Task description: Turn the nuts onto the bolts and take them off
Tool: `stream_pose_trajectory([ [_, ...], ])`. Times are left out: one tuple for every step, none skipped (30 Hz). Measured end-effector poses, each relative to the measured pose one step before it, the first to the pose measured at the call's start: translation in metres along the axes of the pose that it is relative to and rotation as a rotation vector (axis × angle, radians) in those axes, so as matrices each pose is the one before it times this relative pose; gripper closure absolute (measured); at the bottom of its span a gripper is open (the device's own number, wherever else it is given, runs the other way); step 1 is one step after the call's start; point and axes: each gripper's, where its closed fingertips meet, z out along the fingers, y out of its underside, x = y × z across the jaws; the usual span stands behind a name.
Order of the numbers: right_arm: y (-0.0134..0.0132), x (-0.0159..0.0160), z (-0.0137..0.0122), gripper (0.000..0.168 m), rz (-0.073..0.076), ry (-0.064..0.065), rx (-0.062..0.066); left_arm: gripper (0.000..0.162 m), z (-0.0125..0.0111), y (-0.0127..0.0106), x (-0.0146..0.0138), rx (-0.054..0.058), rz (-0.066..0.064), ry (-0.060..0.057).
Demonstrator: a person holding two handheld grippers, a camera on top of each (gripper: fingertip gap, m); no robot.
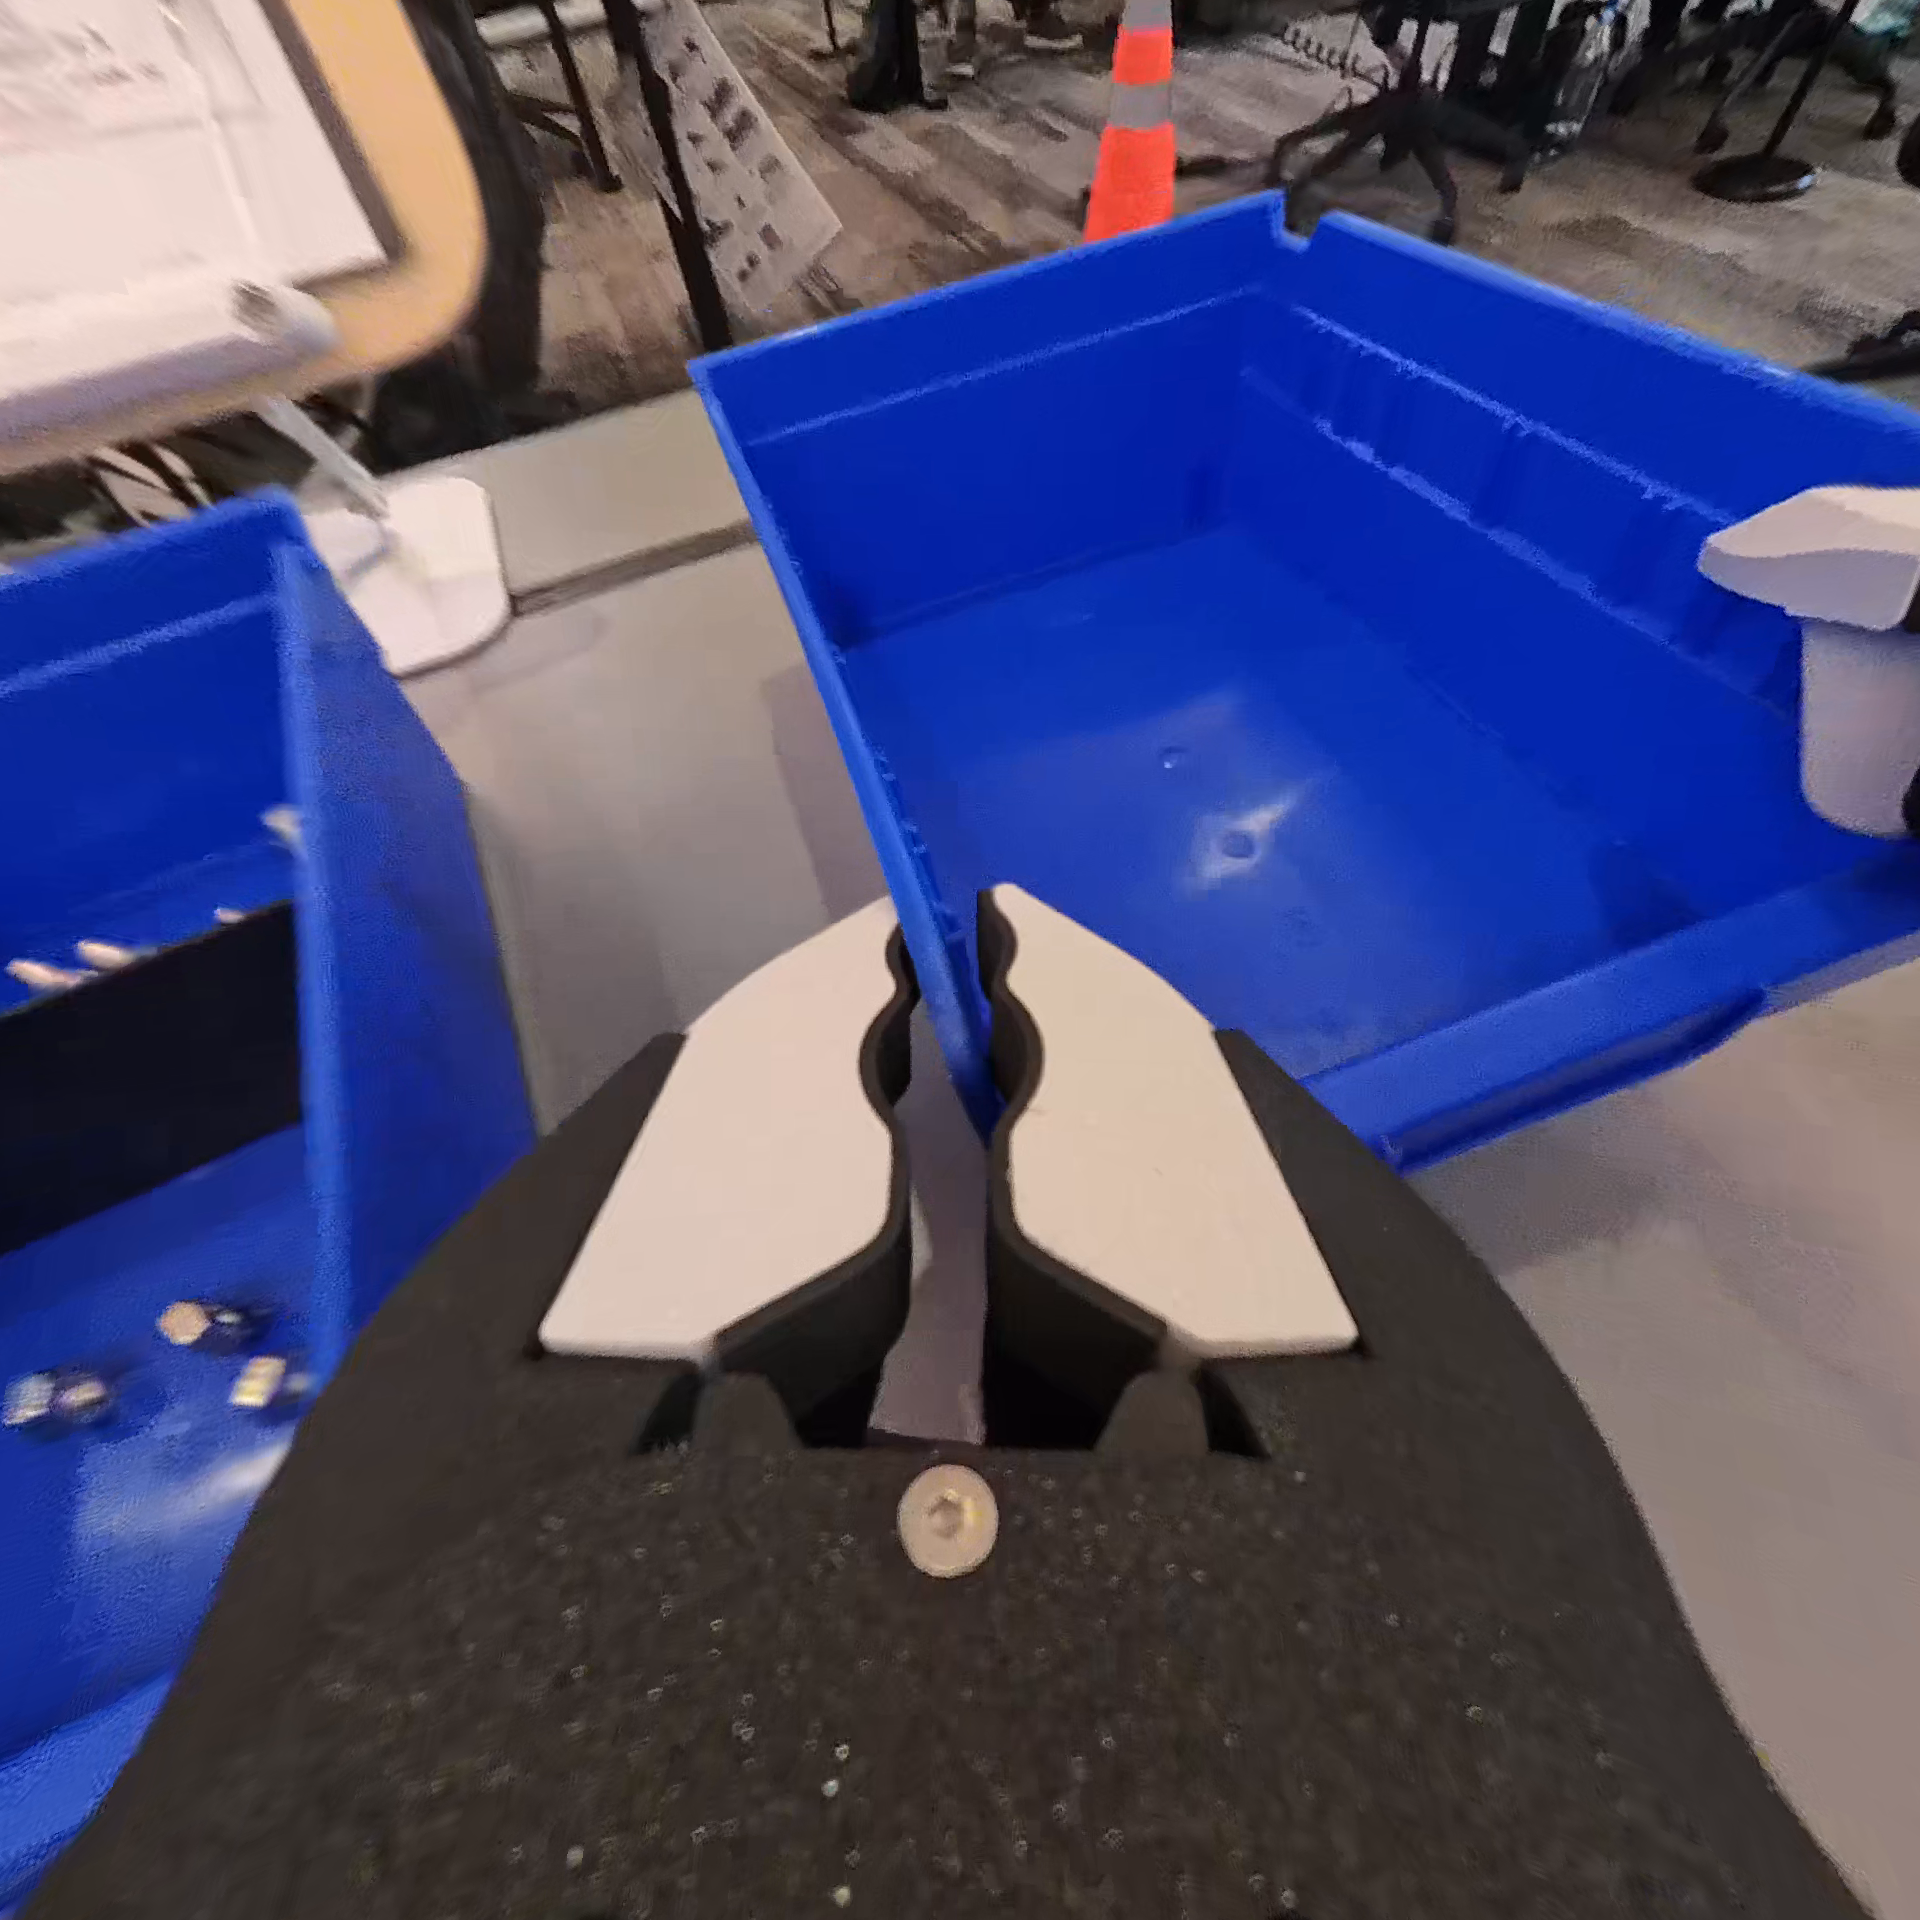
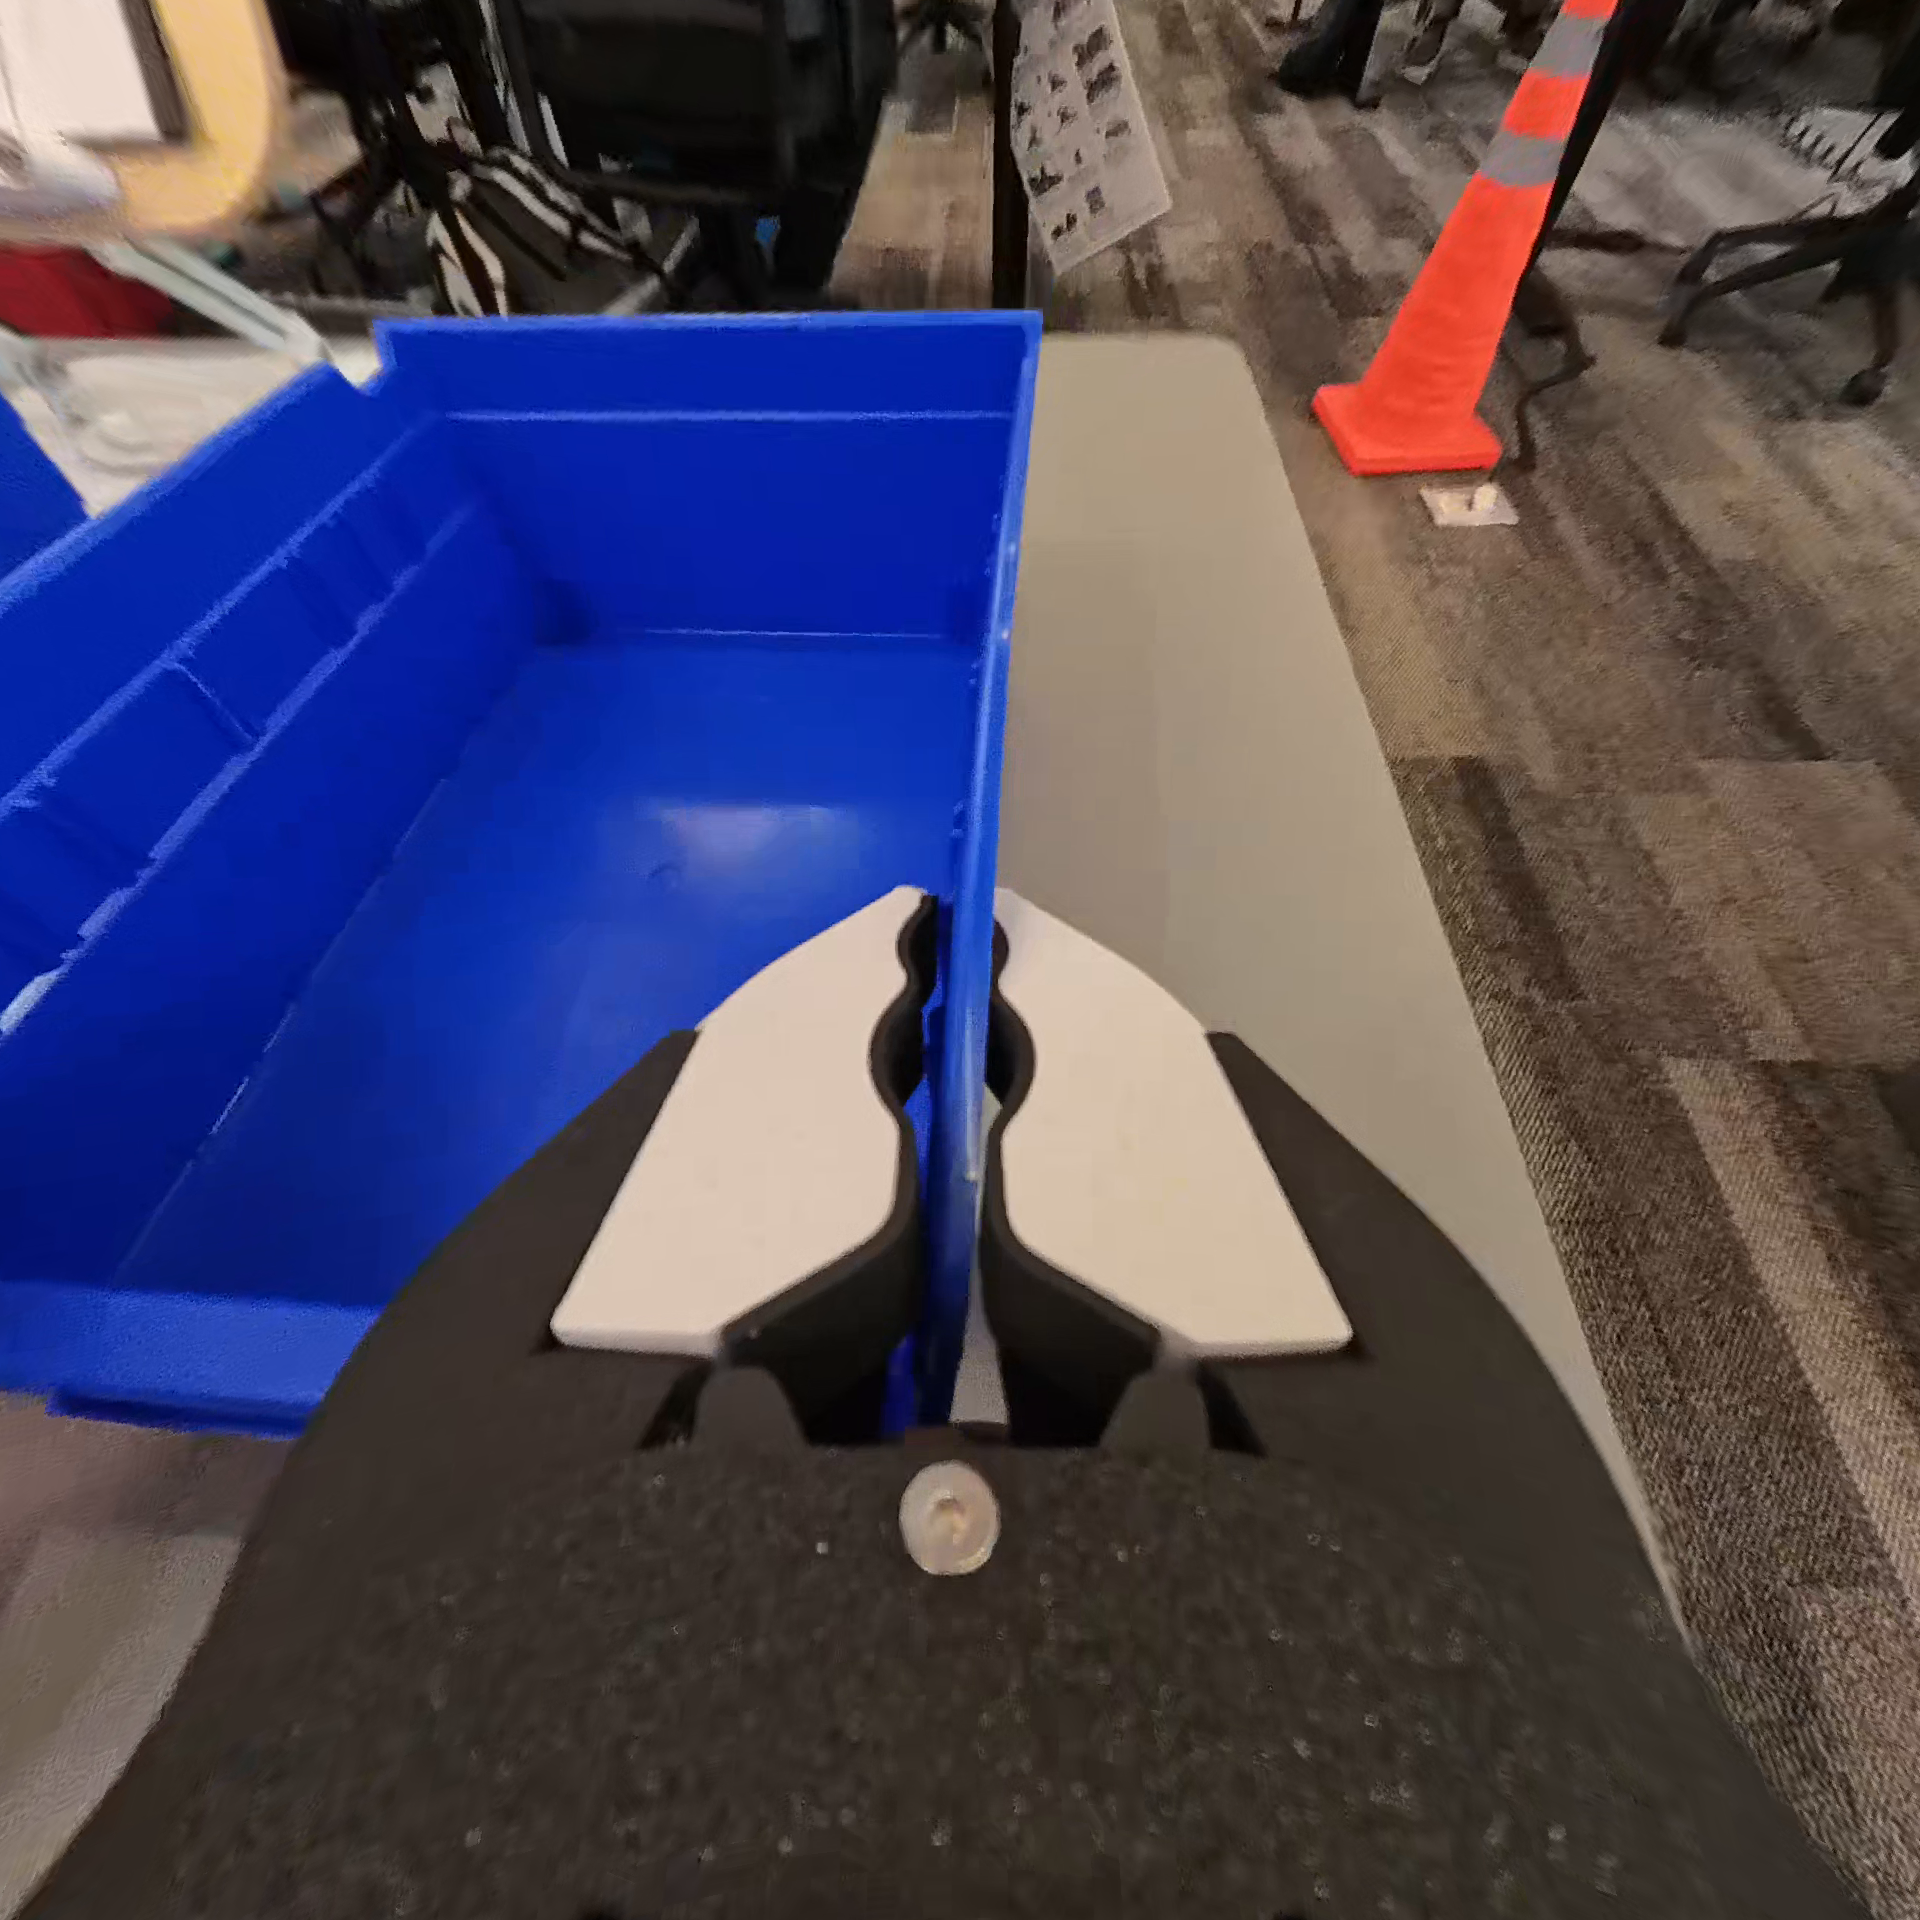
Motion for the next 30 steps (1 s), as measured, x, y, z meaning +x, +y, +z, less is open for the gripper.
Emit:
stream_pose_trajectory([
  [0.008, 0.00451, 0.0041, 0.163, -0.0091, 0.0031, -0.0168, 0.152, 0.00332, 0.00723, 0.00586, -0.0114, -0.0084, 0.0205],
  [0.00419, 0.00193, 0.00293, 0.163, -0.01, -0.0055, 0.012, 0.151, 0.00219, 0.0068, 0.00335, -0.0087, -0.0033, 0.0055],
  [0.00257, 0.00118, 0.0019, 0.162, 0.0042, -0.0127, 0.0187, 0.148, -0.00015, 0.0001, 0.00264, 0.0303, -0.0005, 0.0051],
  [0.00082, 0.00007, 0.00067, 0.163, 0.0333, -0.0238, 0.0167, 0.147, -0.00101, 0.00041, 0.00147, 0.0098, 0.0005, 0.0046],
  [-0.00012, 0.00064, -0.00055, 0.162, 0.0309, -0.0143, 0.0023, 0.145, -0.00063, 0.00056, 0.00234, -0.0041, -0.0033, 0.0169],
  [-0.00005, 0.00099, -0.0017, 0.161, 0.0117, -0.0065, -0.0103, 0.142, -0.00106, 0.00019, 0.00345, -0.0079, -0.0116, 0.0337],
  [-0.00346, 0.00117, -0.00391, 0.155, 0.0022, -0.0047, 0.0059, 0.135, -0.00242, -0.00017, 0.0052, -0.0136, -0.0154, 0.0552],
  [-0.00779, 0.00242, -0.00676, 0.136, -0.0021, 0.0028, 0.0313, 0.124, -0.00549, -0.0015, 0.00396, -0.0123, -0.0173, 0.0529],
  [-0.01043, 0.00096, -0.00949, 0.12, -0.0158, -0.0143, 0.039, 0.112, -0.00918, -0.00443, 0.00203, 0.0013, -0.0139, 0.043],
  [-0.0138, 0.00245, -0.01118, 0.117, -0.0106, -0.0046, 0.0497, 0.107, -0.01306, -0.00785, 0.0008, 0.0173, -0.0097, 0.0378],
  [-0.01662, 0.00411, -0.01096, 0.118, 0.0038, 0.013, 0.0575, 0.106, -0.01682, -0.01064, -0.00023, 0.0295, -0.0121, 0.0376],
  [-0.01789, 0.00014, -0.01023, 0.117, 0.0072, -0.0061, 0.0548, 0.104, -0.01901, -0.0127, -0.0007, 0.0344, -0.0112, 0.0406],
  [-0.01818, -0.0069, -0.00928, 0.113, -0.0003, -0.0417, 0.0524, 0.102, -0.01981, -0.01186, -0.0029, 0.0218, -0.0044, 0.0283],
  [-0.01803, -0.01033, -0.00793, 0.108, -0.0024, -0.0463, 0.0457, 0.099, -0.02008, -0.01036, -0.00578, 0.0111, 0.0009, 0.0146],
  [-0.01765, -0.00938, -0.00611, 0.108, 0.0045, -0.0204, 0.0394, 0.098, -0.02059, -0.00932, -0.00947, 0.014, 0.0041, -0.001],
  [-0.01612, -0.01115, -0.0046, 0.107, -0.0032, -0.016, 0.0328, 0.098, -0.02056, -0.0076, -0.0137, 0.0171, 0.0098, -0.0201],
  [-0.015, -0.01633, -0.00311, 0.102, -0.0155, -0.035, 0.0321, 0.098, -0.01962, -0.00444, -0.0179, 0.0131, 0.0166, -0.037],
  [-0.01407, -0.01906, -0.0009, 0.099, -0.0152, -0.0379, 0.0334, 0.099, -0.01764, -0.00019, -0.0219, 0.0037, 0.0239, -0.0527],
  [-0.01113, -0.01771, 0.00207, 0.1, -0.007, -0.0174, 0.0243, 0.099, -0.01439, 0.00461, -0.0251, -0.0055, 0.031, -0.0647],
  [-0.0063, -0.01915, 0.00454, 0.099, -0.0079, -0.0202, 0.006, 0.1, -0.01046, 0.00951, -0.02652, -0.0118, 0.0313, -0.0697],
  [-0.00229, -0.02286, 0.0069, 0.098, -0.0123, -0.0369, -0.006, 0.1, -0.00631, 0.01458, -0.02528, -0.0231, 0.0152, -0.0645],
  [0.00143, -0.02368, 0.00921, 0.098, -0.0112, -0.0361, -0.0117, 0.1, -0.00232, 0.01769, -0.02146, -0.0318, -0.0079, -0.0474],
  [0.00602, -0.0233, 0.01155, 0.098, -0.0073, -0.0318, -0.0224, 0.101, 0.00063, 0.01811, -0.01709, -0.0281, -0.0265, -0.0299],
  [0.01145, -0.02273, 0.01345, 0.098, 0.0021, -0.0279, -0.0374, 0.101, 0.00259, 0.01705, -0.01381, -0.019, -0.0407, -0.0204],
  [0.01687, -0.02139, 0.01521, 0.096, 0.0145, -0.0215, -0.0529, 0.101, 0.00415, 0.01553, -0.01159, -0.0149, -0.0439, -0.0174],
  [0.022, -0.01884, 0.01652, 0.092, 0.0259, -0.0111, -0.0712, 0.103, 0.00582, 0.01225, -0.00862, -0.0116, -0.0301, -0.0117],
  [0.02545, -0.01671, 0.01699, 0.09, 0.0346, -0.006, -0.083, 0.104, 0.00639, 0.00935, -0.00792, -0.0227, 0.0034, -0.0171],
  [0.02476, -0.0149, 0.01691, 0.089, 0.0361, -0.0051, -0.0747, 0.103, 0.00518, 0.00544, -0.00977, -0.0182, 0.0053, -0.0378],
  [0.02225, -0.01254, 0.01577, 0.088, 0.033, -0.0038, -0.0594, 0.103, 0.00352, 0.00038, -0.00619, 0.0086, -0.0078, -0.0178],
  [0.01876, -0.00893, 0.01375, 0.088, 0.0172, 0.0045, -0.0447, 0.103, 0.00307, -0.001, -0.00235, 0.0127, -0.014, 0.0045],
])
